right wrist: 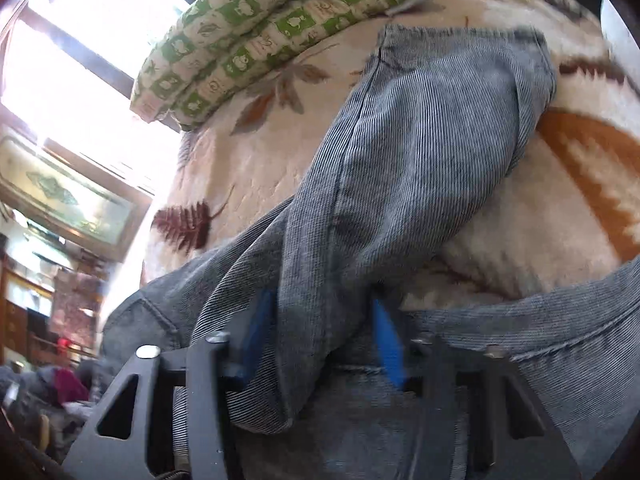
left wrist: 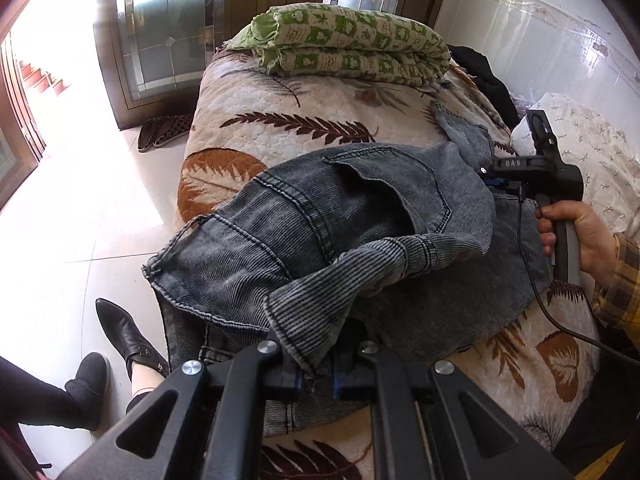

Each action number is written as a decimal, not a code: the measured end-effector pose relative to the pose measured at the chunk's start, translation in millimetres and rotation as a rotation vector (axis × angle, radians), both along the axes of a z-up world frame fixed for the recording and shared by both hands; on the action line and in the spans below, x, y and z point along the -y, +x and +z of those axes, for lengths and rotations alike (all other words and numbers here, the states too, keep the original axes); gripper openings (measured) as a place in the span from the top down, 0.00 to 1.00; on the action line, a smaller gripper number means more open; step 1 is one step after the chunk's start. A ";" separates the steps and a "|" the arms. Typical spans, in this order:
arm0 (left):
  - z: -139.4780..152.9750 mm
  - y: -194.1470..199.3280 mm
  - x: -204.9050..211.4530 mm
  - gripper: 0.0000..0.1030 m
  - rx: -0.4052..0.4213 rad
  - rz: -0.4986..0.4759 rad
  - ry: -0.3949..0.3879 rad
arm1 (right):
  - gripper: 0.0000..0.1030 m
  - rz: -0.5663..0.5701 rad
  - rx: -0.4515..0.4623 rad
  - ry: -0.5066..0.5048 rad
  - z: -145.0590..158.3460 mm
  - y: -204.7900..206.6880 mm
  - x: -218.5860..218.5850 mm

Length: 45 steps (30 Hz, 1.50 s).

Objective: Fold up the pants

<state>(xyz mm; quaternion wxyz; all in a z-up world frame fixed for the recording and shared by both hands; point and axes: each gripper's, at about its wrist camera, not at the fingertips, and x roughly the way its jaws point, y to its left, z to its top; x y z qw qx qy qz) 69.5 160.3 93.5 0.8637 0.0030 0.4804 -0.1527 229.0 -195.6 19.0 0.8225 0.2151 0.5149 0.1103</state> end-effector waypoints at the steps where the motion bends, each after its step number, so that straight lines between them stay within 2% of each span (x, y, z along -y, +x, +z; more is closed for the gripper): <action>1: 1.8 -0.3 -1.0 0.89 0.004 -0.002 -0.001 | 0.91 0.007 0.022 -0.006 4.6 -5.9 3.1; 4: 6.3 -2.7 -3.2 0.89 0.018 -0.018 0.011 | 0.92 0.008 0.107 -0.016 24.4 -29.5 19.1; 9: 10.9 -15.0 -7.9 0.89 0.033 -0.085 0.042 | 0.92 -0.019 0.175 0.018 53.7 -82.9 49.6; 12: 7.2 -23.8 -11.1 0.87 0.028 -0.126 0.060 | 0.92 -0.056 0.195 0.067 59.5 -120.6 61.2; 14: -3.6 -27.9 -9.5 0.84 0.000 -0.158 0.093 | 0.92 -0.072 0.182 0.040 49.4 -142.6 59.3; 16: -18.8 -27.5 -6.6 0.79 -0.039 -0.171 0.146 | 0.92 -0.055 0.108 -0.005 21.7 -152.6 50.8; 18: -26.7 -26.4 -6.2 0.77 -0.066 -0.160 0.155 | 0.91 -0.056 0.044 -0.016 -1.9 -152.0 48.3; 20: -19.5 -28.2 -8.3 0.70 -0.068 -0.136 0.126 | 0.90 -0.061 0.038 -0.010 -6.5 -150.7 49.8; 21: -14.1 -30.5 -10.4 0.60 -0.066 -0.130 0.107 | 0.87 -0.067 0.039 -0.017 -2.8 -150.2 49.9; 22: -6.8 -34.1 -12.1 0.39 -0.055 -0.124 0.105 | 0.73 -0.071 0.047 -0.031 2.4 -149.6 49.5; 23: -1.2 -37.7 -12.6 0.27 -0.044 -0.115 0.123 | 0.60 -0.072 0.071 -0.042 9.5 -150.7 49.3; 24: 5.3 -41.8 -14.0 0.12 -0.027 -0.109 0.137 | 0.53 -0.077 0.092 -0.047 15.0 -152.7 49.5; 25: 13.8 -46.9 -16.1 0.11 -0.006 -0.113 0.132 | 0.43 -0.081 0.105 -0.049 18.1 -154.9 49.9; 26: 23.0 -51.2 -17.9 0.11 0.010 -0.123 0.115 | 0.41 -0.083 0.117 -0.055 20.8 -157.2 49.0; 31: 54.7 -57.9 -12.7 0.07 0.071 -0.146 0.042 | 0.41 -0.038 0.141 -0.076 23.1 -160.7 32.2; 33: 50.6 -53.0 1.5 0.07 0.063 -0.164 0.022 | 0.41 -0.018 0.129 -0.109 17.2 -160.5 25.0; 36: 25.9 -34.4 28.2 0.07 0.008 -0.155 0.048 | 0.44 0.000 0.106 -0.168 1.9 -155.1 18.1; 37: 15.8 -26.9 37.1 0.08 -0.007 -0.148 0.060 | 0.51 0.004 0.092 -0.191 -5.4 -152.9 17.9; 38: 7.6 -22.7 43.2 0.08 -0.017 -0.141 0.067 | 0.64 0.001 0.101 -0.212 -7.0 -154.5 19.8; 39: -1.7 -15.2 49.5 0.11 -0.032 -0.134 0.077 | 0.73 -0.003 0.114 -0.248 -6.4 -154.0 22.1; 40: -11.3 -7.5 55.5 0.18 -0.048 -0.125 0.096 | 0.86 -0.007 0.112 -0.236 -5.6 -152.8 26.0; 42: -36.0 7.6 68.8 0.27 -0.070 -0.112 0.213 | 0.89 -0.047 0.114 -0.187 0.2 -155.8 38.9; 43: -46.8 13.6 74.2 0.27 -0.059 -0.116 0.279 | 0.90 -0.069 0.133 -0.200 7.7 -160.4 43.0; 44: -53.4 18.4 76.6 0.24 -0.042 -0.127 0.309 | 0.90 -0.079 0.147 -0.209 13.8 -163.1 43.9; 45: -56.3 23.9 75.0 0.17 -0.031 -0.128 0.303 | 0.90 -0.085 0.149 -0.216 17.8 -166.0 45.5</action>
